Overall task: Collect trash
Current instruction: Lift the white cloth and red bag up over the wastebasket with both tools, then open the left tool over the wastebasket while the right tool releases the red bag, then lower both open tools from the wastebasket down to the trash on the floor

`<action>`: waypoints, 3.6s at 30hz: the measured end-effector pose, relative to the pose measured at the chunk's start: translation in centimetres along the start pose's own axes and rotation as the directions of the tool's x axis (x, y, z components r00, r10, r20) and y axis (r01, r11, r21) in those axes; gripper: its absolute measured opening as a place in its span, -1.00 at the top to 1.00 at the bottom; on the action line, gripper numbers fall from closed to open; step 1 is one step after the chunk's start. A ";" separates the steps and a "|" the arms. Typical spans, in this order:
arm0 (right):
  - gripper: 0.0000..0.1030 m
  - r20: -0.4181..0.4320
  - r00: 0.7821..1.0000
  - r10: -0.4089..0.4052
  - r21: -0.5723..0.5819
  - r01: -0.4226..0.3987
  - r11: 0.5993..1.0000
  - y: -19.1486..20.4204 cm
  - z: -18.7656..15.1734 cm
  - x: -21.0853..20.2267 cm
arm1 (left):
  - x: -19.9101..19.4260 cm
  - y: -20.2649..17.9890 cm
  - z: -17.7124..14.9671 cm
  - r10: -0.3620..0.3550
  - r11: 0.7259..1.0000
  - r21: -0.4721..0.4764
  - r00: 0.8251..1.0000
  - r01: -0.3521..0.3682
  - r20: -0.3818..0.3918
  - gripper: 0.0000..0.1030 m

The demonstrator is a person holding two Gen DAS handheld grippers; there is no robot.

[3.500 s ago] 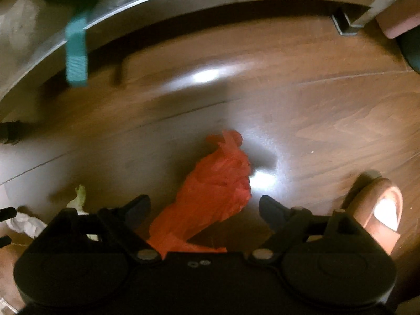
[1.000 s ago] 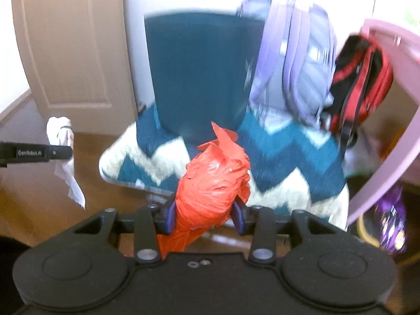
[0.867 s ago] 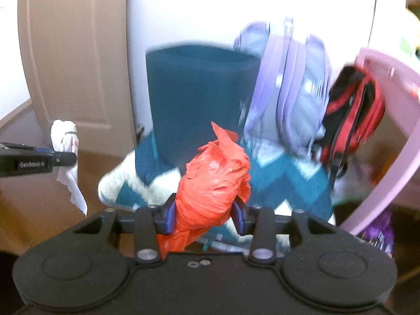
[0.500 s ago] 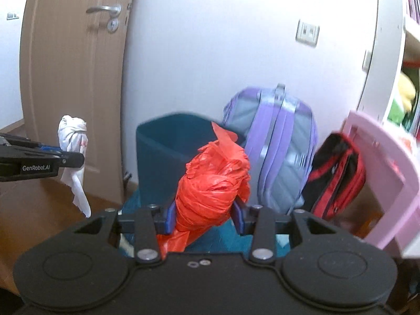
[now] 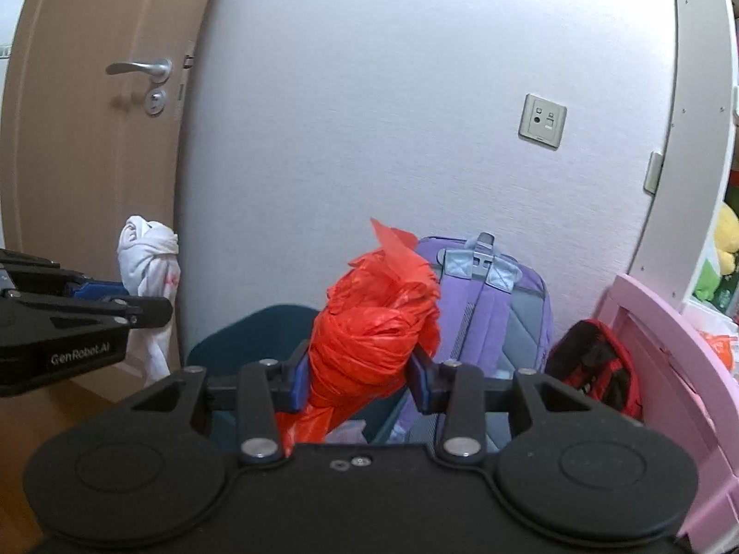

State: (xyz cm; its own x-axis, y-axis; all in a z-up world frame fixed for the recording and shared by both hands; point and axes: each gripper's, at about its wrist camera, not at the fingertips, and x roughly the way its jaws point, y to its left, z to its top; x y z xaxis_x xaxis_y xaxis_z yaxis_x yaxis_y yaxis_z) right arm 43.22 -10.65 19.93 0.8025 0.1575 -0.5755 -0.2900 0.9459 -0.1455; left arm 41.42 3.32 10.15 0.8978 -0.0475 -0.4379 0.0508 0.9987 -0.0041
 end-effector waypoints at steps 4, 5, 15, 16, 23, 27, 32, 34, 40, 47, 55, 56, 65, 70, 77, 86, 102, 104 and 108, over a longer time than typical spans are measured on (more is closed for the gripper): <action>0.23 -0.016 1.000 -0.002 0.015 0.002 1.000 -0.1 0.7 3.8 | 3.1 0.8 1.1 0.000 1.000 -0.016 1.000 0.000 -0.015 0.70; 0.23 -0.020 1.000 -0.007 0.018 0.008 1.000 -0.1 0.8 4.8 | 3.9 1.0 1.2 0.002 1.000 -0.020 1.000 -0.002 -0.023 0.70; 0.22 -0.096 0.995 0.008 0.060 -0.002 0.998 -0.1 -0.8 13.1 | 13.0 1.1 0.1 0.018 1.000 0.015 0.991 -0.016 -0.131 0.70; 0.22 -0.107 0.994 0.012 0.057 -0.006 0.998 0.0 -1.2 13.6 | 13.8 1.2 0.0 0.016 1.000 0.010 0.989 -0.015 -0.146 0.70; 0.20 -0.219 0.973 0.072 0.004 -0.073 0.997 0.8 -3.9 17.5 | 18.5 1.1 -1.2 0.012 0.999 0.039 0.967 -0.002 -0.256 0.70; 0.17 -0.239 0.967 0.088 -0.047 -0.102 0.994 1.6 -5.0 18.1 | 20.1 1.0 -2.0 0.017 0.997 0.073 0.952 0.006 -0.306 0.69; 0.03 -0.276 0.955 0.109 -0.105 -0.143 0.984 2.6 -5.8 18.1 | 21.2 0.8 -2.9 0.048 0.994 0.108 0.940 -0.012 -0.339 0.69; -0.04 -0.272 0.957 0.102 -0.110 -0.136 0.985 2.6 -5.8 18.0 | 21.2 0.9 -3.0 0.038 0.996 0.094 0.938 -0.005 -0.344 0.69; -0.29 -0.265 0.958 0.113 -0.091 -0.141 0.986 2.0 -5.4 16.9 | 20.3 0.7 -2.8 0.035 0.997 0.082 0.940 -0.007 -0.339 0.40; -0.43 -0.237 0.964 0.123 -0.060 -0.141 0.988 0.9 -4.8 13.6 | 16.9 1.1 -1.7 0.019 0.998 0.055 0.955 -0.003 -0.294 -0.23; -0.57 -0.193 0.971 0.143 0.001 -0.145 0.989 -0.5 -4.2 6.9 | 10.5 1.7 -1.4 -0.003 0.999 0.031 0.963 0.012 -0.269 -0.23; -0.59 -0.189 0.971 0.147 0.008 -0.148 0.989 -0.5 -4.2 6.0 | 9.3 1.9 -1.4 -0.008 0.999 0.028 0.965 0.016 -0.263 -0.23; -0.68 -0.156 0.971 0.180 0.010 -0.181 0.984 0.2 -5.6 -1.8 | 0.7 2.5 -3.0 -0.036 0.999 0.016 0.975 0.041 -0.221 -0.23; -0.71 -0.178 0.961 0.213 0.007 -0.215 0.977 1.3 -8.3 -4.3 | -2.9 3.1 -5.5 -0.055 0.999 -0.009 0.975 0.054 -0.214 -0.39; -0.73 -0.269 0.930 0.251 0.028 -0.253 0.967 3.3 -14.5 -4.4 | -4.9 3.7 -11.1 -0.054 0.999 -0.021 0.964 0.050 -0.261 -0.49; -0.88 -0.423 0.856 0.297 0.158 -0.253 0.954 5.7 -24.4 0.9 | -1.2 4.7 -20.2 -0.058 0.996 -0.086 0.913 0.025 -0.404 -0.56; -0.94 -0.690 0.632 0.354 0.410 -0.062 0.910 9.3 -44.0 12.0 | 12.0 6.0 -38.9 -0.089 0.995 -0.101 0.684 0.022 -0.724 -0.95; -0.94 -0.722 0.595 0.354 0.408 -0.048 0.912 10.0 -46.4 13.3 | 13.8 6.3 -41.6 -0.084 0.996 -0.083 0.638 0.031 -0.765 -0.95; -0.92 -0.779 0.531 0.333 0.363 -0.049 0.930 12.1 -50.8 15.4 | 16.8 6.7 -46.3 -0.098 0.994 -0.061 0.551 0.086 -0.829 -0.95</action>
State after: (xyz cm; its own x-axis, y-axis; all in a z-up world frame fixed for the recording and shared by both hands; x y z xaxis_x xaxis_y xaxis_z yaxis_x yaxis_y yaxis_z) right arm 25.63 -11.23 -31.60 -0.0768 0.1772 -0.9812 -0.1199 0.9753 0.1856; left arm 36.53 10.12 -38.87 0.1273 -0.1087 -0.9859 0.1013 0.9902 -0.0962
